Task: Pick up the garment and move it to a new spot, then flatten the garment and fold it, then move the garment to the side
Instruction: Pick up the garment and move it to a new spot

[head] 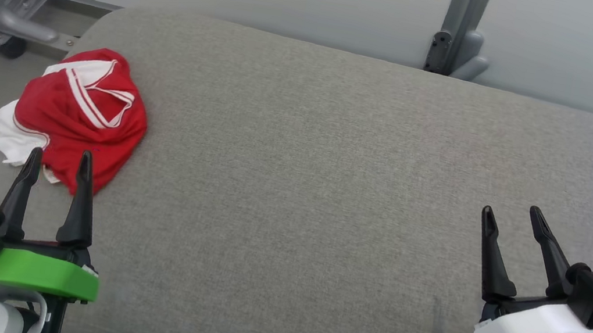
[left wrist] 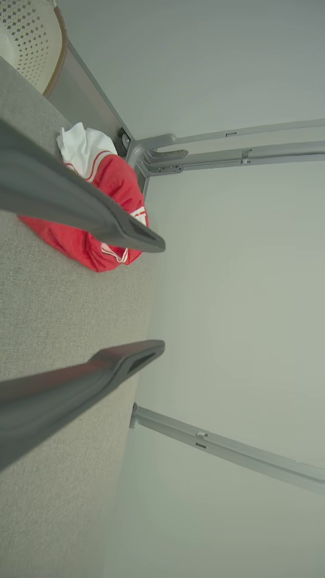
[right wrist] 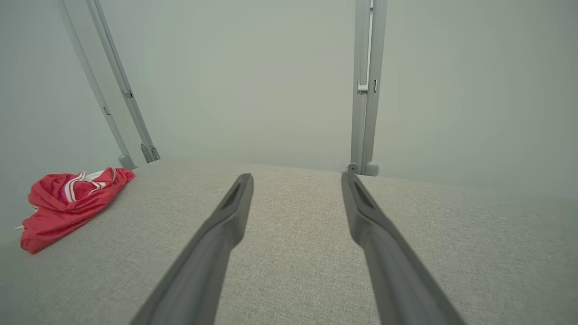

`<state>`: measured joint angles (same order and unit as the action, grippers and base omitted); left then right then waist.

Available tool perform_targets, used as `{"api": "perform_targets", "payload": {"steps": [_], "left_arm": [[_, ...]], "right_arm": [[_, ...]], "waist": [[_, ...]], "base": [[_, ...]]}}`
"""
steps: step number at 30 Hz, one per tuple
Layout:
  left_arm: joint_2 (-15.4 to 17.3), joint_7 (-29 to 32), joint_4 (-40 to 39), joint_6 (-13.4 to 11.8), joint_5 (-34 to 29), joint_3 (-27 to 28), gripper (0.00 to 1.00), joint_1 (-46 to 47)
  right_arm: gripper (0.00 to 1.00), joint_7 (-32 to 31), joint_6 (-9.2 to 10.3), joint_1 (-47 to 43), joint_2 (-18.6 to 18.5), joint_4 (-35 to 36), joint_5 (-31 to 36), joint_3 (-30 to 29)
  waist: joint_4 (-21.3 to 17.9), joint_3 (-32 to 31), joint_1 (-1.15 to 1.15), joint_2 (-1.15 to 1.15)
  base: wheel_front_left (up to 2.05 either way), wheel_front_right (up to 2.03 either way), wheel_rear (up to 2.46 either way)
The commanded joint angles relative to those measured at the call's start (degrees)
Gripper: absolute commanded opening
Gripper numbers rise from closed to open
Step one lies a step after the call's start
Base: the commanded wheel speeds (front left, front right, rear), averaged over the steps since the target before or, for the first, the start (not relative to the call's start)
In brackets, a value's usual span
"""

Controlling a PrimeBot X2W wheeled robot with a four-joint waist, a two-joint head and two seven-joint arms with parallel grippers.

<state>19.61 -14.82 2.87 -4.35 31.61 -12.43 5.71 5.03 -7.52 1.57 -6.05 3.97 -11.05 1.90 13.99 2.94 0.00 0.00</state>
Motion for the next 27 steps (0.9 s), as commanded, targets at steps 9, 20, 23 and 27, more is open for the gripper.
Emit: {"api": "perform_targets", "payload": {"steps": [9, 20, 23, 27], "left_arm": [[-0.90, -0.42, -0.01, 1.41, -1.25, 2.49, 1.00, 0.08], [-2.76, -0.38, -1.48, 2.85, -3.36, 5.57, 1.00, 2.02], [-3.23, -0.38, -2.46, 3.01, -4.54, 6.93, 1.00, 4.40], [-4.00, -0.34, -3.29, 3.67, -4.64, 9.42, 1.00, 9.80]], "right_arm": [[1.00, -0.17, 0.06, 0.65, 0.26, -0.54, -0.47, 0.65], [1.00, -0.55, 0.06, 1.50, -0.04, 0.20, -0.12, 0.42], [1.00, -1.17, 0.06, 2.51, -0.45, 1.32, 0.23, 0.41], [1.00, -2.32, 0.06, 4.55, -1.19, 3.39, 0.84, 0.94]], "waist": [[6.07, 0.33, 0.00, 0.00], [5.55, 1.96, 0.00, 0.00], [4.98, 4.18, 0.00, 0.00], [3.36, 8.49, 0.00, 0.00]], "base": [[0.00, 0.00, 0.00], [0.00, 0.00, 0.00], [0.00, 0.00, 0.00], [0.00, 0.00, 0.00]]}}
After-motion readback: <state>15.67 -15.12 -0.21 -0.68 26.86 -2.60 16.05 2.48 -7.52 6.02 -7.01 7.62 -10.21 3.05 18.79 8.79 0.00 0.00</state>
